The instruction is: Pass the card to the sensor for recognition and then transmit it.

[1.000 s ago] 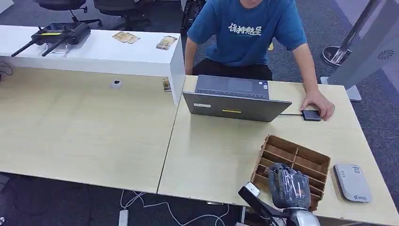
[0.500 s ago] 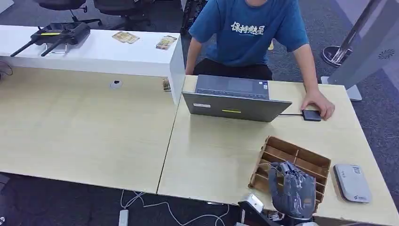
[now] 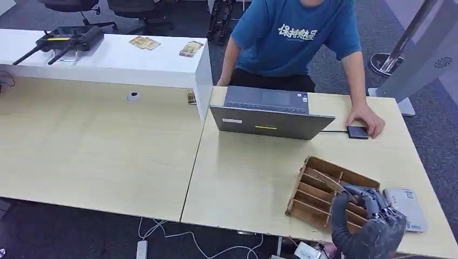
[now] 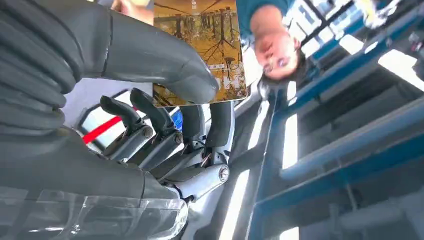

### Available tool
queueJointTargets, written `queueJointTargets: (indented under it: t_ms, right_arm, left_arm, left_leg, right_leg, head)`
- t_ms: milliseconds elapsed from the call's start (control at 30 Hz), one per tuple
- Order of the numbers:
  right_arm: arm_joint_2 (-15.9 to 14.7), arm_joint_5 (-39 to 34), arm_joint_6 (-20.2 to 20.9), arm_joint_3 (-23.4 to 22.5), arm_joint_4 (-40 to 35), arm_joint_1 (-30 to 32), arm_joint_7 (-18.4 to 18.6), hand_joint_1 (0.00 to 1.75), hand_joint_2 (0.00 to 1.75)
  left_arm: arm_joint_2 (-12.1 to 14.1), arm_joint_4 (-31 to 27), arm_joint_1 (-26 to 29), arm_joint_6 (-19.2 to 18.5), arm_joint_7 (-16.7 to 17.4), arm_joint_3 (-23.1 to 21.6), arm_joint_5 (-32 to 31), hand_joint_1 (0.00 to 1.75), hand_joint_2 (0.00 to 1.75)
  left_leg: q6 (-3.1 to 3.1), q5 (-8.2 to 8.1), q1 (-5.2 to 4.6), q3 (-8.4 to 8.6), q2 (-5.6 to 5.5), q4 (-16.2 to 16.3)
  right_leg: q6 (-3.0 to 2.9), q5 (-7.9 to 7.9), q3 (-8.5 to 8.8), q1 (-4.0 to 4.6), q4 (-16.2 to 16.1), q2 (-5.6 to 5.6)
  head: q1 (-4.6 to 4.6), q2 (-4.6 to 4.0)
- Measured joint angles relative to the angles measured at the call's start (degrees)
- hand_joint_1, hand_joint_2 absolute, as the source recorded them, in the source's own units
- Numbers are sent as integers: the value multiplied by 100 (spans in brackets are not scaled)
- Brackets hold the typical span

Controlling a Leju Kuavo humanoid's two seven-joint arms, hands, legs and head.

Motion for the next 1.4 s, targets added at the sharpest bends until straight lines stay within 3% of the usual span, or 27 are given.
queueJointTargets:
  t_ms: [167,300,533,1000,1300,1400]
  right_arm:
    - [214,-53,0,-186,-79,46,-116,175,175]
    - [481,-479,-2,-389,-175,80,-621,175,175]
    - [645,-1187,-9,-621,-269,109,-673,175,175]
    - [655,-1334,-9,-953,-192,-45,-358,175,175]
    - [601,-1119,-9,-996,20,-410,-80,175,175]
    - [559,-966,-9,-994,156,-693,173,175,175]
  left_arm:
    - [0,0,0,-2,0,0,0,0,175]
    - [-4,0,-1,4,9,0,15,0,175]
    - [-13,2,-1,22,11,0,18,0,175]
    - [-13,2,-6,26,35,0,0,0,175]
    - [-11,2,-18,20,81,0,-35,0,175]
    - [-9,2,-22,9,90,0,-116,0,175]
  left_leg:
    - [0,0,-1,0,0,0]
    - [-1,0,-1,1,0,0]
    - [0,0,-1,1,0,0]
    - [0,0,-1,0,0,0]
    - [0,0,-1,1,0,0]
    - [0,0,-1,0,3,0]
  right_leg:
    - [0,0,-1,0,0,0]
    - [-1,-1,-1,2,0,0]
    - [0,0,0,1,0,0]
    - [0,0,1,1,0,0]
    - [-1,0,2,1,0,1]
    - [-1,1,1,1,0,4]
  head:
    - [2,0]
    - [0,0]
    - [0,0]
    - [0,0]
    - [0,0]
    - [0,0]
